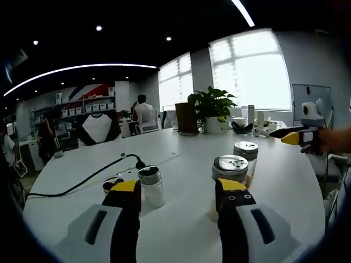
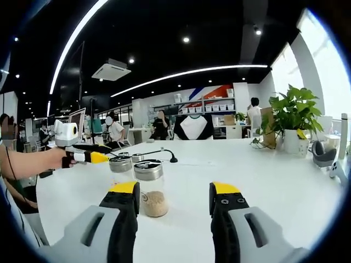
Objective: Rotate the seasoning bottle until the label or dispensing opening points toward the visible target arrow and the bottle remains upright within the marked orientation range
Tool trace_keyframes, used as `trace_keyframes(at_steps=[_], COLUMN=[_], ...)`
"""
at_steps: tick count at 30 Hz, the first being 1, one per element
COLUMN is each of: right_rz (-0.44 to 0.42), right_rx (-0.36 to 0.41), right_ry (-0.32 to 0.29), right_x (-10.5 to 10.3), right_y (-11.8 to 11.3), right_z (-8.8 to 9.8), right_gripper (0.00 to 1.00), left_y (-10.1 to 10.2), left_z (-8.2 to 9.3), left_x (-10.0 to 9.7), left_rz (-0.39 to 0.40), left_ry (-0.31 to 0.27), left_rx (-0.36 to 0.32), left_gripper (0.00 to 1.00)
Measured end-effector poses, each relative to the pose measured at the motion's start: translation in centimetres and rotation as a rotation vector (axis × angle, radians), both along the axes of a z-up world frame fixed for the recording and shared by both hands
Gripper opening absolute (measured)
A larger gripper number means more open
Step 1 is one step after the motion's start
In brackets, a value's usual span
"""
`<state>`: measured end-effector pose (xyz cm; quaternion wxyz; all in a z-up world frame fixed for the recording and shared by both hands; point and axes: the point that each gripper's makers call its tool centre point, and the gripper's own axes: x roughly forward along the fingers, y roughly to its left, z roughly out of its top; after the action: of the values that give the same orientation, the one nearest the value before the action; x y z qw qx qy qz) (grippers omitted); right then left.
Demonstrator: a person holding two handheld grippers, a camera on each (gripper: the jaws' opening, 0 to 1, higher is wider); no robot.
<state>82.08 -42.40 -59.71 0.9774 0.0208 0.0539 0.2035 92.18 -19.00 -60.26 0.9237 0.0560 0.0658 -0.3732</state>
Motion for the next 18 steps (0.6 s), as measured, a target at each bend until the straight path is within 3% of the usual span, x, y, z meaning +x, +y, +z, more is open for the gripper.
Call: trace_keyframes(at_steps=[5, 9, 18], right_rz=[-0.005, -0.009, -0.016], right_rx=[0.000, -0.004, -0.004], right_ry=[0.009, 0.020, 0.031], right_x=[0.0, 0.0, 0.2], right_y=[-0.2, -0.4, -0.7], right_z=[-0.3, -0.7, -1.0], right_gripper=[0.50, 0.50, 0.48], left_y=[-0.3, -0.5, -0.7], left_z=[-1.2, -1.2, -1.7], left_x=[1.0, 1.9, 3.7], left_rz=[0.014, 0.040, 0.101], left_ry=[0.033, 0.047, 0.049], left_rx=[0.045, 0.014, 0.013], left_gripper=[0.55, 0.54, 0.51])
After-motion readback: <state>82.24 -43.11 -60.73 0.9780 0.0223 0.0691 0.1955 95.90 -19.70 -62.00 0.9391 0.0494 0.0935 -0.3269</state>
